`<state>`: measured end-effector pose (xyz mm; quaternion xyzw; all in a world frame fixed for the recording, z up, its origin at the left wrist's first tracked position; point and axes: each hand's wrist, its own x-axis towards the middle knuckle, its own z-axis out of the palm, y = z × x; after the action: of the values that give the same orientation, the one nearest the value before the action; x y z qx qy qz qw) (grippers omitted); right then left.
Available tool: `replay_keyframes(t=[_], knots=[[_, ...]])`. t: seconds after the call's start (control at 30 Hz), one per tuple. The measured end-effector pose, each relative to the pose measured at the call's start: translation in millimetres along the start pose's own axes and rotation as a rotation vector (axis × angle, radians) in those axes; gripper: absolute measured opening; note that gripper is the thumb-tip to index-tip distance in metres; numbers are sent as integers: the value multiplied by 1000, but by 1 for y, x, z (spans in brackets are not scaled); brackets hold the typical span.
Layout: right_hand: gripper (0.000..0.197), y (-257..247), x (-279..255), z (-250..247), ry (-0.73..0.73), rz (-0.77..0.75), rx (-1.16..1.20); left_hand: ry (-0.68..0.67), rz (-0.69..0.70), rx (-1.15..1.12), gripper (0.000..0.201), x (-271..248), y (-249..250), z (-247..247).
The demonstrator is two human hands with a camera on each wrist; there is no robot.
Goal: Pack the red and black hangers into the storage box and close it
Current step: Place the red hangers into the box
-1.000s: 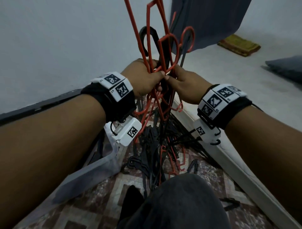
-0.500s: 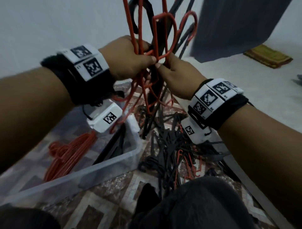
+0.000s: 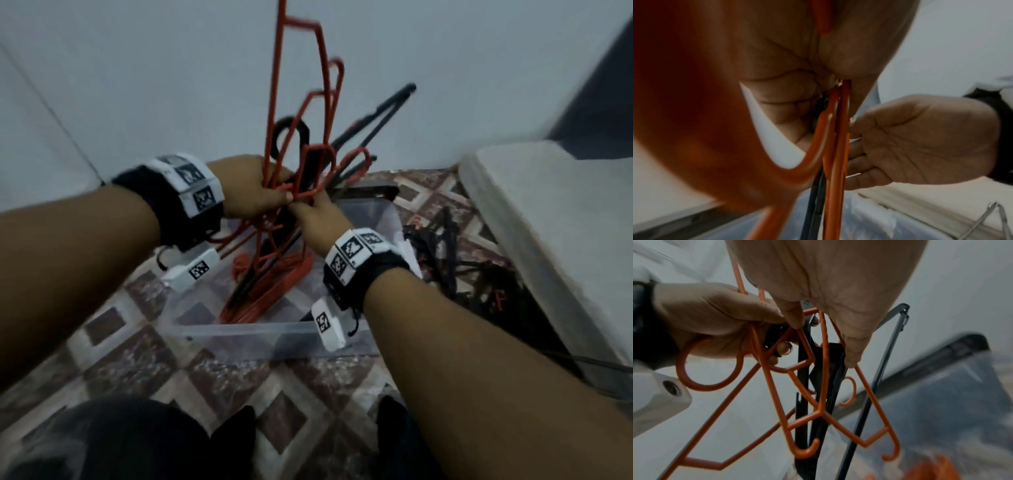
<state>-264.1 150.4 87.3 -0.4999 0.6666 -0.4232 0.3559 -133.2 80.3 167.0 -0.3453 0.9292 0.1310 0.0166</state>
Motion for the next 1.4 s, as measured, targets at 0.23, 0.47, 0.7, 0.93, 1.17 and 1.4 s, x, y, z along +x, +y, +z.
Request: replay_keyframes(t=[0.23,0.47,0.7,0.93,1.17,1.4], knots=[[55,72,54,70,-14,313,196,-202,-66,-75,22,49,-67,83],[38,125,86,80,-294,490,-224,-361,-222,-73,39,94,-115,174],[40,137,98,48,-351,497,-341,-328,-290,-273,32,97,-124,217],[34,143,102,15,-160,497,-120,-230,-304,-246,43,86,-116,175],[36,128,91,-27,-82,455,-116,-6,-229,-702,35,63,-90,109],[27,108,66,-64,-181,346,99,313,-179,-1186,39,63,-58,96]])
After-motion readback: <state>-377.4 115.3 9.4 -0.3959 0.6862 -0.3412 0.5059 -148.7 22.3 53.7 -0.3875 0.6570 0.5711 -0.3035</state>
